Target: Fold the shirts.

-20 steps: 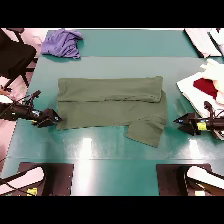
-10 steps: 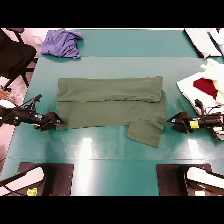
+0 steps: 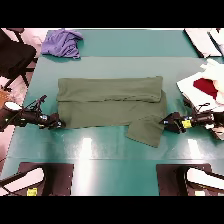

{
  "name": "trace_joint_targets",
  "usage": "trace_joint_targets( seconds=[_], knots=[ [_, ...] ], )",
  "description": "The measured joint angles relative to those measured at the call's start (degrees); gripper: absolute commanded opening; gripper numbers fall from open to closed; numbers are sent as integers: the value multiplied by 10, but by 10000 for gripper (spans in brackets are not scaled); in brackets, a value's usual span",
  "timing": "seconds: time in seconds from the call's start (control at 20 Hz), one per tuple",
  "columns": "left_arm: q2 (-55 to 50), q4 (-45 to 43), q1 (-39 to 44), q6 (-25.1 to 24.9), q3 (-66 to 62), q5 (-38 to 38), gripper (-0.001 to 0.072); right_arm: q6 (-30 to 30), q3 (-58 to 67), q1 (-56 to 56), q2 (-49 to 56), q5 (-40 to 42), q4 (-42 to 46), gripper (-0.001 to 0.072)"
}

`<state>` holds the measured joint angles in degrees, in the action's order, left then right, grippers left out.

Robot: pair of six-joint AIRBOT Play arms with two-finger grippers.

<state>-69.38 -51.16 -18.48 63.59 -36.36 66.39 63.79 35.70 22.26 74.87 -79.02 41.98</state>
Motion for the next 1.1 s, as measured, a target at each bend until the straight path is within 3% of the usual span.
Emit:
trace_joint_targets(
  seconds=[0.05,0.15,0.2,0.4,0.65,0.85,1.1],
  knots=[
    [0,2,1,-1,0,3,23,0,0,-12,0,12,-1,388],
    [0,4,1,-3,0,10,22,2,0,-38,0,41,-7,60],
    [0,5,2,-5,0,14,21,2,0,-49,0,54,-12,31],
    [17,5,-1,-5,-9,36,21,-15,4,-82,-35,76,-45,30],
    [72,2,-35,21,-73,36,20,-5,12,-98,-161,131,-60,29],
    [82,44,-30,33,-105,-35,20,17,52,-157,-184,221,-63,30],
    [28,78,49,45,-117,-181,20,44,145,-261,-75,355,-63,30]
  ],
)
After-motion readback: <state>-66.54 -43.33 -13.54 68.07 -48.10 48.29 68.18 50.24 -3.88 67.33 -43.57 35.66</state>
